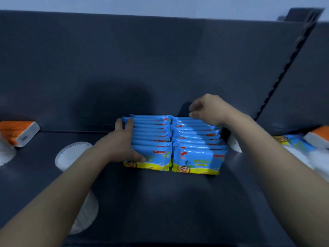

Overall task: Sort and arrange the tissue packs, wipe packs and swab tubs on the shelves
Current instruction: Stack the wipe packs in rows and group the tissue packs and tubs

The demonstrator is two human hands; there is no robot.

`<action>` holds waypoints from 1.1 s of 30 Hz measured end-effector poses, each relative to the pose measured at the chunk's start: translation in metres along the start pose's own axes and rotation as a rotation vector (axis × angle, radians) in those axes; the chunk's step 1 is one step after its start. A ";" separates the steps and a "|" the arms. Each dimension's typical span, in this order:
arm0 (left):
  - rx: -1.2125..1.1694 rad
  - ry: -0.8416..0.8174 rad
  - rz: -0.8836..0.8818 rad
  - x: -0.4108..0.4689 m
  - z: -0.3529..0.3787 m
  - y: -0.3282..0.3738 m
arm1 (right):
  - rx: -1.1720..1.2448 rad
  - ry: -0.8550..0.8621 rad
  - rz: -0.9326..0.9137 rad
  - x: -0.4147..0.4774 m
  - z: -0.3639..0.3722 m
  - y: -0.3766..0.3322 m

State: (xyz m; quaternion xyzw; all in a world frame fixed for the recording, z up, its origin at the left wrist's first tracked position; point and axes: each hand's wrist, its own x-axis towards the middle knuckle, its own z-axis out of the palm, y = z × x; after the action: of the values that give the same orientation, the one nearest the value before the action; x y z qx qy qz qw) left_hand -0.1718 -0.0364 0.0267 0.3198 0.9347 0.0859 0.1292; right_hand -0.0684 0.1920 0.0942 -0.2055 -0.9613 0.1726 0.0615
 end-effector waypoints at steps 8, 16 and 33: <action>-0.174 0.017 -0.006 0.007 0.006 0.002 | 0.164 -0.039 0.316 -0.037 0.033 0.031; -0.291 0.054 -0.003 0.001 0.008 0.003 | 0.297 0.126 0.380 -0.030 0.046 0.025; -0.501 0.118 -0.011 0.001 -0.015 -0.021 | 0.184 0.246 0.304 -0.035 0.040 0.014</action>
State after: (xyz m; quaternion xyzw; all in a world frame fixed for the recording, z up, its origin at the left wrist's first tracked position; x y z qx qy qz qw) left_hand -0.1893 -0.0534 0.0356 0.2670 0.8919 0.3325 0.1502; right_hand -0.0389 0.1768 0.0509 -0.3612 -0.8847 0.2407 0.1700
